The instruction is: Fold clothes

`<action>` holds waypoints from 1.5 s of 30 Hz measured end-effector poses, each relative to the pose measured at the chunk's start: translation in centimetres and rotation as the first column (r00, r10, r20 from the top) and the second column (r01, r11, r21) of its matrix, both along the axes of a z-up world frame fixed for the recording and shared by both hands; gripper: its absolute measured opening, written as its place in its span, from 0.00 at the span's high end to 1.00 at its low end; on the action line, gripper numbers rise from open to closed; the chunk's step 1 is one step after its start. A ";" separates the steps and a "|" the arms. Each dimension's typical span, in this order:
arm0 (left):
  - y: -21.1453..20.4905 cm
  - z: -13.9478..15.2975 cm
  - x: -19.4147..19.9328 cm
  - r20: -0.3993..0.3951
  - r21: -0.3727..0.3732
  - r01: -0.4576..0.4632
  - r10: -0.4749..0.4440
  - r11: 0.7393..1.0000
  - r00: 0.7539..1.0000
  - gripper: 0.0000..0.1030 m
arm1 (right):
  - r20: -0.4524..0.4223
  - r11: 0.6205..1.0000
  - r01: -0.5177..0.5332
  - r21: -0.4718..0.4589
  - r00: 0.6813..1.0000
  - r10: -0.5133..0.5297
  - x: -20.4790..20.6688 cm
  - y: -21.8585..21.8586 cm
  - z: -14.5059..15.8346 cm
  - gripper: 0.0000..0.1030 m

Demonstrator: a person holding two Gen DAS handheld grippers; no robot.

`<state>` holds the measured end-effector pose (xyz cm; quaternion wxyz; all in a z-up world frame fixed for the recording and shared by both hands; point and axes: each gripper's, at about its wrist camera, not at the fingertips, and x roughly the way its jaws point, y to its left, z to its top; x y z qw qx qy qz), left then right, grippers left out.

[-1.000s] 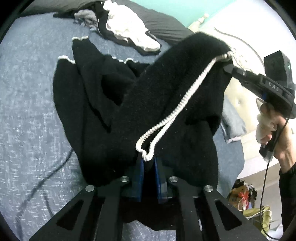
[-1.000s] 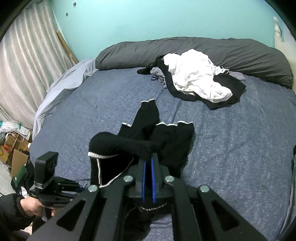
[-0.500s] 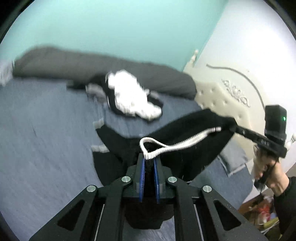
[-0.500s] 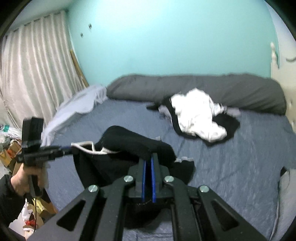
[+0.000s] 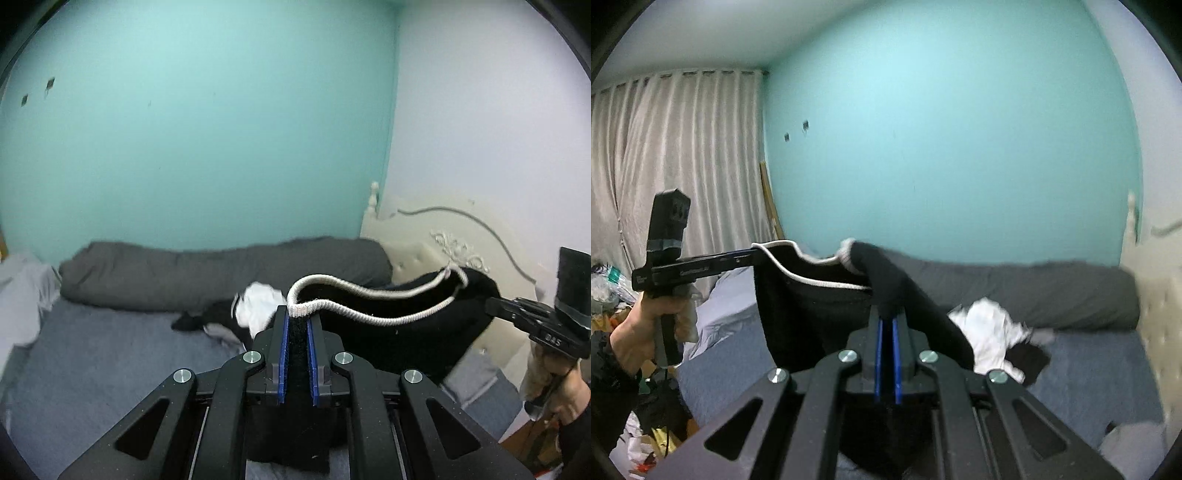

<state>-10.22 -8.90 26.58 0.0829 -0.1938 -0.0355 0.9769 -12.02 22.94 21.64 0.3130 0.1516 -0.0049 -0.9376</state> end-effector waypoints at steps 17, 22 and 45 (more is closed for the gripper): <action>1.4 -6.8 -0.5 0.142 -0.023 0.038 -0.034 0.999 0.989 0.91 | 0.146 0.998 -0.005 0.061 0.989 -0.004 0.2 -0.7 -8.0 0.96; 1.6 -17.3 -4.3 0.285 -0.017 0.027 -0.021 0.999 0.958 0.91 | 0.282 0.994 -0.004 0.109 0.959 -0.027 -3.5 -2.1 -17.9 0.96; -5.5 -37.6 -25.7 0.472 0.037 -0.048 0.025 0.998 0.882 0.91 | 0.483 0.992 0.041 0.117 0.871 -0.093 -23.9 -5.9 -35.5 0.96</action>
